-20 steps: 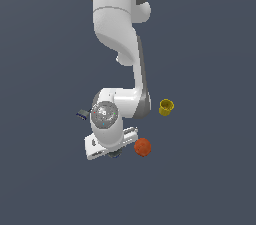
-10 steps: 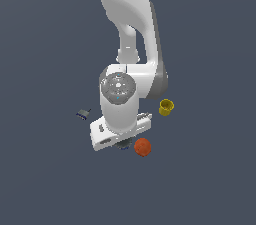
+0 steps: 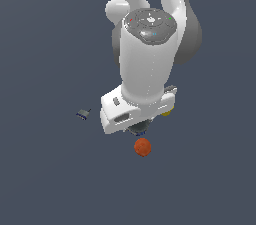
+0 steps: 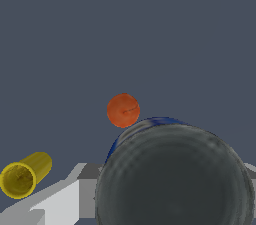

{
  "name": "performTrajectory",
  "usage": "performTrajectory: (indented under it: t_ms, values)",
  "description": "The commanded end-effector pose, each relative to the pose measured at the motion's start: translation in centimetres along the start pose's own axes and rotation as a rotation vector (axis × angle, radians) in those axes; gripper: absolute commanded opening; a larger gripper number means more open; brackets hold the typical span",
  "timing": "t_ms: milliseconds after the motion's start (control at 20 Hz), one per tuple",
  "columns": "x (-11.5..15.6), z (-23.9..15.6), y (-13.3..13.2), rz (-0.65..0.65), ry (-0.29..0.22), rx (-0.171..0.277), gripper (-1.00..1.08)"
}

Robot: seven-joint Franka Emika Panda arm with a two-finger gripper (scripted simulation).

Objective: Pick up a designated object from a clutter of objects.

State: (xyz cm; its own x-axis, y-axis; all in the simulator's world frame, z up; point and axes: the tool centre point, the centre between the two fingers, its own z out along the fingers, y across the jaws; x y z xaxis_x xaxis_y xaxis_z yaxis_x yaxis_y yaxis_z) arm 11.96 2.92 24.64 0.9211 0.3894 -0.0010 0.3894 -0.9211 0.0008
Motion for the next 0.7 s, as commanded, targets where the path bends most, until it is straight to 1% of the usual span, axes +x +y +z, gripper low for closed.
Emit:
performTrajectory:
  t_ms: [0, 300, 650]
  values:
    - [0.3, -2.8, -1.1, 0.0, 0.0, 0.0, -1.0]
    - [1.0, -7.9, -3.2, 0.0, 0.001, 0.0, -1.0]
    - [1.5, -11.0, -4.4, 0.0, 0.001, 0.001, -1.0]
